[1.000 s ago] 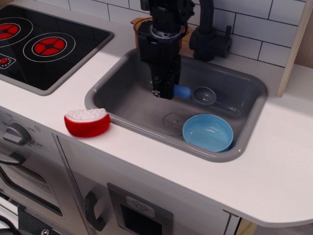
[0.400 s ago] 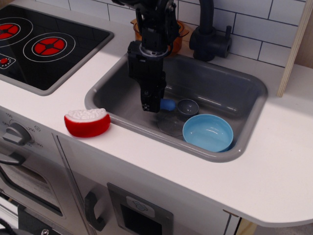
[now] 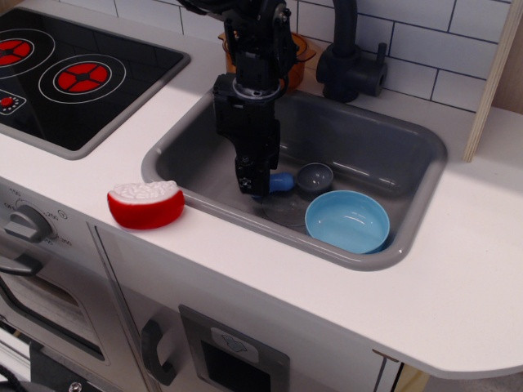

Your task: Take spoon out of bowl sink

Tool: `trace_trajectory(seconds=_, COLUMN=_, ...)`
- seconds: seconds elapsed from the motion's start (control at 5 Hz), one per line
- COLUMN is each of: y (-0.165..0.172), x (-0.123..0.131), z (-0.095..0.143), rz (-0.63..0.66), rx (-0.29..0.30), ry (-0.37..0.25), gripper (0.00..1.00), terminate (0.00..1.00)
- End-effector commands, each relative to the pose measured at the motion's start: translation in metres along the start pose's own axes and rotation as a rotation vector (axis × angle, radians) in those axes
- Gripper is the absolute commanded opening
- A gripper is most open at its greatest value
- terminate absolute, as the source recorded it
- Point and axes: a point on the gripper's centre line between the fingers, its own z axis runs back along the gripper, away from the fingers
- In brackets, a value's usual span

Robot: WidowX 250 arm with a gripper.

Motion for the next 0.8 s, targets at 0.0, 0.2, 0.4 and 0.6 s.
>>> trace_trajectory(seconds=0.0, y=-0.007, x=0.002, z=0.035, rz=0.003, rx=-0.114, ry=0.021, gripper=1.0, terminate=0.0)
trace_trajectory(seconds=0.2, y=-0.004, x=-0.003, z=0.056, rz=-0.031, rx=-0.166, ry=0.038, gripper=1.0, terminate=0.0)
trace_trajectory(seconds=0.4, y=-0.001, x=-0.007, z=0.076, rz=-0.119, rx=-0.199, ry=0.04, gripper=1.0, terminate=0.0)
trace_trajectory(seconds=0.6, y=-0.001, x=-0.007, z=0.076, rz=-0.119, rx=-0.199, ry=0.04, gripper=1.0, terminate=0.0)
